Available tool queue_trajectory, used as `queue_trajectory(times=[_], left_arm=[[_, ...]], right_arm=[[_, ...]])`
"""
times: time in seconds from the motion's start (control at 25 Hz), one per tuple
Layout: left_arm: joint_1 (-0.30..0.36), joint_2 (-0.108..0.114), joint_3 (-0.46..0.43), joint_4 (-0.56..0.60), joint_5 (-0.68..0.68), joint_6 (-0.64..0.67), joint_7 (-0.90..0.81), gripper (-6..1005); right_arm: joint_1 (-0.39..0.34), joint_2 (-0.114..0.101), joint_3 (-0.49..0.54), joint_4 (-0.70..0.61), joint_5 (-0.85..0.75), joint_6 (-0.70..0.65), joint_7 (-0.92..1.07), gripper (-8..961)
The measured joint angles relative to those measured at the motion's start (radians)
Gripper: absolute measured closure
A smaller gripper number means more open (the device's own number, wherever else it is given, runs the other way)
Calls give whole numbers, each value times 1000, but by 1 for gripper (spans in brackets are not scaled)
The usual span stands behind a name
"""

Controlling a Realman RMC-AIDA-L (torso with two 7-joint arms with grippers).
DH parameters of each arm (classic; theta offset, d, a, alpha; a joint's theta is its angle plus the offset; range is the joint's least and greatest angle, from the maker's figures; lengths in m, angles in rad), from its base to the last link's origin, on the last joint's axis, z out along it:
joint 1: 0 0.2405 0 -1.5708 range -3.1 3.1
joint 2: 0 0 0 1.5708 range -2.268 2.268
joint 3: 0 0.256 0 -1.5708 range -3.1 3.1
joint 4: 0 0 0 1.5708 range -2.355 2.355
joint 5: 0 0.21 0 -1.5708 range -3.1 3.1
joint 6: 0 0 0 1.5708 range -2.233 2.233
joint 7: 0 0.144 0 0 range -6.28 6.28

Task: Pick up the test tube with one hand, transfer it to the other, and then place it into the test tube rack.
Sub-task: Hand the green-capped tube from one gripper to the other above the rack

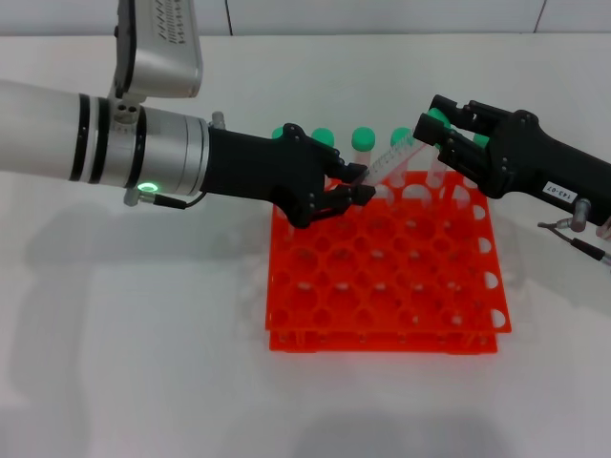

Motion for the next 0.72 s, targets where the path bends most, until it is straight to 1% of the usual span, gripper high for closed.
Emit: queue_trajectory(times=[0.36,0.6,0.72], left_arm=[[-2,0,0,0,-2,0,-1,770],[-2,0,0,0,-2,0,-1,769],[-2,-2,0,0,-5,-6,-5,768]], right_arm=[[7,0,0,-1,-7,11,0,635],[8,0,0,-1,-5,12,0,682],[9,0,0,-1,-3,14,0,682]])
